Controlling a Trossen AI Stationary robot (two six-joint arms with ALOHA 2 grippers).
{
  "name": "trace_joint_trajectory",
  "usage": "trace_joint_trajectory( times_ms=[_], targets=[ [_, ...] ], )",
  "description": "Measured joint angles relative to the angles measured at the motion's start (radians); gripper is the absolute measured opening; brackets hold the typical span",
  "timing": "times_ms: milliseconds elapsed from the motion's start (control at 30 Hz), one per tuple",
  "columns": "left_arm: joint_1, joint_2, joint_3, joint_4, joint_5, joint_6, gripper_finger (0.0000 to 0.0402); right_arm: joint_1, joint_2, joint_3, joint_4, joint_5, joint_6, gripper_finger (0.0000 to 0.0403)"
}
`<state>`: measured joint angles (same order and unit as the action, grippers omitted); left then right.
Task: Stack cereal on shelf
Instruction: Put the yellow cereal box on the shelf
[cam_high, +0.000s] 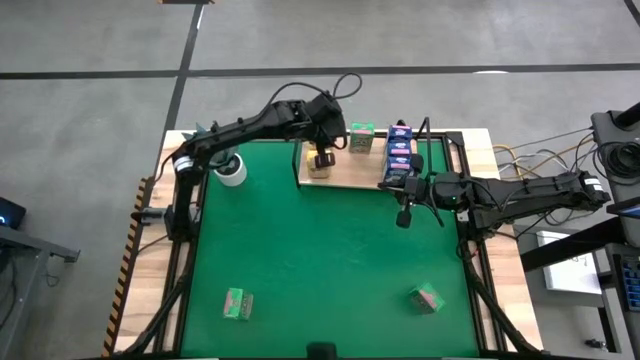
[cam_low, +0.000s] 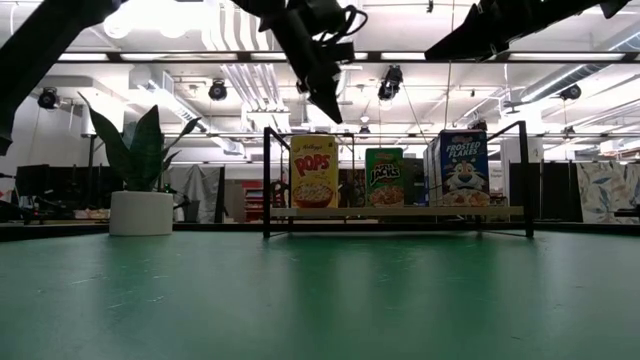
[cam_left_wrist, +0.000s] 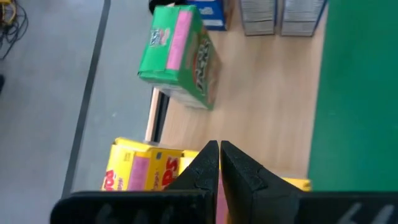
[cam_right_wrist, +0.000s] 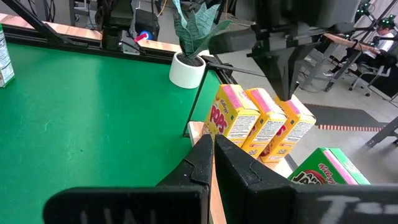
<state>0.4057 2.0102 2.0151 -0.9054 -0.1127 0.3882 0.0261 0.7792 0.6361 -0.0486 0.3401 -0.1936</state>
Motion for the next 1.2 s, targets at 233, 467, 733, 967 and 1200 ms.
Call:
trace_joint_trajectory(
  times_ms=[233,467,733,967,1200],
  targets=[
    [0.013,0.000,-0.056,0.042,0.026,0.000,0.0000,0.000,0.000,0.000,0.000,0.000,0.000,0.0009],
    [0.018,0.000,-0.074,0.052,0.026,0.000,0.0000,0.000,0.000,0.000,0.000,0.000,-0.001,0.0009],
    [0.031,0.000,-0.075,0.052,0.026,-0.001,0.0000,0.000,0.000,0.000,0.000,0.000,-0.001,0.0009],
    [0.040,0.000,-0.094,0.058,0.026,-0.001,0.0000,0.000,0.000,0.000,-0.002,0.000,-0.001,0.0009],
    [0.043,0.000,-0.111,0.063,0.026,-0.001,0.0000,0.000,0.000,0.000,-0.003,0.000,-0.001,0.0009]
  ],
)
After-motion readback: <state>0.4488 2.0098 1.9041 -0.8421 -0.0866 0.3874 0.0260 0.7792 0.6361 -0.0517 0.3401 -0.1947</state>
